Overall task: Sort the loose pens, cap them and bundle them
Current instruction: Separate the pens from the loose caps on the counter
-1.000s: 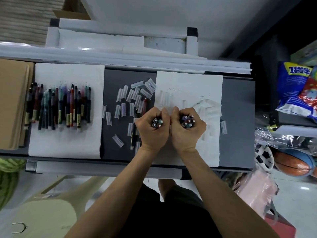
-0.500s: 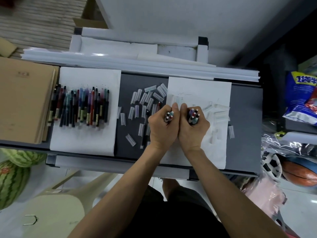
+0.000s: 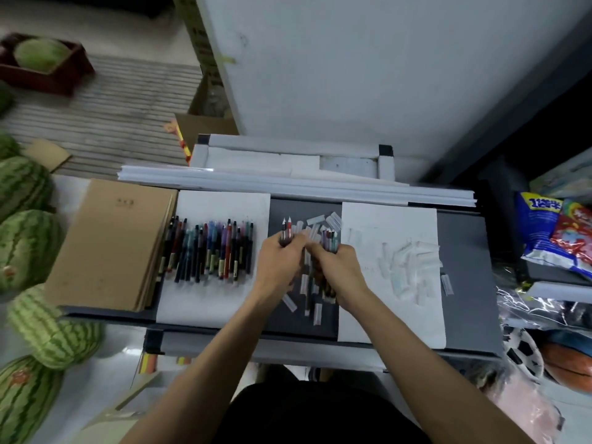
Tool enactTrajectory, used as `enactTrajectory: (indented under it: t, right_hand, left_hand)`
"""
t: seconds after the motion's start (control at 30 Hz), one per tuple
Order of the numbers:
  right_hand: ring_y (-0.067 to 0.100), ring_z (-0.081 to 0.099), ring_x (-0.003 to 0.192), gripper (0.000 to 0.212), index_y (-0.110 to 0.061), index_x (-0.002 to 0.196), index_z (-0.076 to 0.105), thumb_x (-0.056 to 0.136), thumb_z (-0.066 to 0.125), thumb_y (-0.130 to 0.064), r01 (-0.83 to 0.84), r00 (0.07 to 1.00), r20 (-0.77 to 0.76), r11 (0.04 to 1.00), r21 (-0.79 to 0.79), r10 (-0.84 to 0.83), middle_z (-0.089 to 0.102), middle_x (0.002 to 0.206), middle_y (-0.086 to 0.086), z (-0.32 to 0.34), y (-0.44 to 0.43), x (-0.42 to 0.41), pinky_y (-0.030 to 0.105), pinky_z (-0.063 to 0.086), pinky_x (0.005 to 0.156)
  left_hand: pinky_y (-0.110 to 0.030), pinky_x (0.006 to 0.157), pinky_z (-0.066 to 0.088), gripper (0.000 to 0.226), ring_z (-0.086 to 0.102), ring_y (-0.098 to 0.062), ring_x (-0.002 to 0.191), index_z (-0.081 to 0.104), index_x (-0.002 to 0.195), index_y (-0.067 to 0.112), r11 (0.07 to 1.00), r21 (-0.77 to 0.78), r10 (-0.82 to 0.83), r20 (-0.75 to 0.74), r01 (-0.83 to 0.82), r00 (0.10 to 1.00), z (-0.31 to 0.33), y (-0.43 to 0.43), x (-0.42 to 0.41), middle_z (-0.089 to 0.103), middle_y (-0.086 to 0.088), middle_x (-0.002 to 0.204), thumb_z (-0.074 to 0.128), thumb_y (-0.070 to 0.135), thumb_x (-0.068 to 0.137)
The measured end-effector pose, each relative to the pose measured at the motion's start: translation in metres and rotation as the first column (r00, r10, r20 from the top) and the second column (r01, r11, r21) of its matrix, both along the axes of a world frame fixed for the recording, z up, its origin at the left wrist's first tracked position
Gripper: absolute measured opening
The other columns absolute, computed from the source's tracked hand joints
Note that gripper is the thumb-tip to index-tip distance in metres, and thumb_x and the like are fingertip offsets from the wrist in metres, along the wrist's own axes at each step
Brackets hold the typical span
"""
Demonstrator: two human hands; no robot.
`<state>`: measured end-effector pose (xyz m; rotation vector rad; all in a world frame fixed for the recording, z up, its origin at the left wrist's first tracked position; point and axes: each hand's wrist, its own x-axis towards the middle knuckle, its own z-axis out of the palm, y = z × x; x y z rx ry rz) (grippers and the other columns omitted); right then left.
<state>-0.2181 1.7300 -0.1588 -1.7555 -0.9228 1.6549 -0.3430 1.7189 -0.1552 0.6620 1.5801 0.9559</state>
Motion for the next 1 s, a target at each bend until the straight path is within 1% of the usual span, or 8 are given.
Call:
enactTrajectory:
  t: [0.17, 0.3, 0.43, 0.6, 0.73, 0.8, 0.87, 1.0]
  right_hand:
    - [0.015, 0.061, 0.055, 0.033, -0.012, 0.098, 0.070, 0.087, 0.077, -0.043, -0.032, 0.999, -0.048, 0.984, -0.173, 0.024, 0.064, 0.066, 0.000, 0.000, 0.004, -0.043, 0.026, 0.046, 0.050]
    - [0.022, 0.064, 0.065, 0.038, -0.004, 0.106, 0.065, 0.088, 0.077, -0.035, -0.072, 0.997, -0.038, 0.970, -0.234, 0.065, 0.068, 0.074, 0.008, -0.003, 0.013, -0.074, 0.032, 0.052, 0.061]
    - [0.025, 0.065, 0.066, 0.037, 0.005, 0.114, 0.058, 0.090, 0.075, -0.017, -0.065, 0.997, -0.056, 0.967, -0.246, 0.053, 0.065, 0.068, 0.009, -0.006, 0.020, -0.103, 0.040, 0.053, 0.070]
    - [0.037, 0.072, 0.105, 0.058, 0.007, 0.132, 0.054, 0.086, 0.079, -0.017, -0.146, 0.989, -0.013, 0.959, -0.243, 0.147, 0.071, 0.114, 0.024, -0.004, 0.023, -0.137, 0.057, 0.057, 0.097]
    - [0.039, 0.063, 0.125, 0.058, 0.001, 0.135, 0.052, 0.086, 0.079, -0.016, -0.198, 0.977, 0.031, 0.956, -0.216, 0.209, 0.063, 0.134, 0.022, -0.003, 0.026, -0.161, 0.057, 0.051, 0.107]
    - [0.038, 0.066, 0.118, 0.048, 0.000, 0.127, 0.056, 0.087, 0.077, -0.014, -0.224, 0.967, 0.075, 0.954, -0.201, 0.243, 0.067, 0.127, 0.021, -0.002, 0.026, -0.170, 0.047, 0.054, 0.100]
    - [0.036, 0.070, 0.105, 0.039, -0.001, 0.119, 0.058, 0.086, 0.076, -0.013, -0.256, 0.951, 0.128, 0.950, -0.180, 0.281, 0.070, 0.116, 0.019, -0.001, 0.027, -0.178, 0.038, 0.053, 0.079]
    - [0.023, 0.055, 0.074, 0.024, -0.006, 0.095, 0.056, 0.085, 0.076, -0.015, -0.314, 0.898, 0.283, 0.941, -0.125, 0.337, 0.058, 0.089, 0.008, 0.001, 0.028, -0.193, 0.030, 0.042, 0.058]
  left_hand:
    - [-0.034, 0.055, 0.038, 0.015, 0.048, -0.020, 0.053, 0.063, 0.090, 0.011, 0.985, -0.163, -0.047, 0.060, 0.056, 0.997, 0.002, -0.001, -0.056, 0.054, -0.001, 0.058, 0.060, 0.021, 0.102]
    - [-0.033, 0.054, 0.047, 0.011, 0.058, -0.024, 0.057, 0.059, 0.090, 0.008, 0.980, -0.191, -0.028, 0.124, 0.051, 0.992, 0.008, -0.003, -0.093, 0.057, -0.009, 0.067, 0.058, 0.012, 0.100]
    - [-0.032, 0.052, 0.052, 0.012, 0.063, -0.024, 0.059, 0.066, 0.094, 0.004, 0.971, -0.228, -0.051, 0.072, 0.067, 0.996, 0.007, -0.004, -0.125, 0.062, -0.011, 0.073, 0.058, 0.010, 0.100]
    - [-0.043, 0.077, 0.054, 0.006, 0.068, -0.028, 0.084, 0.069, 0.094, 0.002, 0.966, -0.245, -0.102, -0.084, 0.079, 0.991, 0.002, -0.003, -0.165, 0.072, -0.011, 0.085, 0.065, 0.007, 0.093]
    - [-0.038, 0.072, 0.049, 0.012, 0.066, -0.027, 0.080, 0.071, 0.099, 0.003, 0.959, -0.254, -0.182, -0.221, 0.123, 0.958, 0.000, -0.004, -0.194, 0.074, -0.015, 0.091, 0.069, 0.012, 0.091]
    - [-0.038, 0.078, 0.053, 0.012, 0.069, -0.027, 0.084, 0.072, 0.100, 0.006, 0.961, -0.242, -0.205, -0.293, 0.135, 0.934, -0.001, -0.004, -0.206, 0.075, -0.013, 0.096, 0.070, 0.014, 0.091]
    - [-0.039, 0.080, 0.057, 0.012, 0.071, -0.027, 0.089, 0.072, 0.101, 0.008, 0.965, -0.224, -0.218, -0.376, 0.140, 0.900, -0.002, -0.004, -0.215, 0.075, -0.010, 0.097, 0.070, 0.013, 0.091]
    - [-0.029, 0.060, 0.047, 0.011, 0.067, -0.020, 0.081, 0.068, 0.100, 0.013, 0.957, -0.220, -0.279, -0.533, 0.187, 0.799, -0.001, -0.003, -0.223, 0.071, -0.004, 0.089, 0.069, 0.016, 0.089]
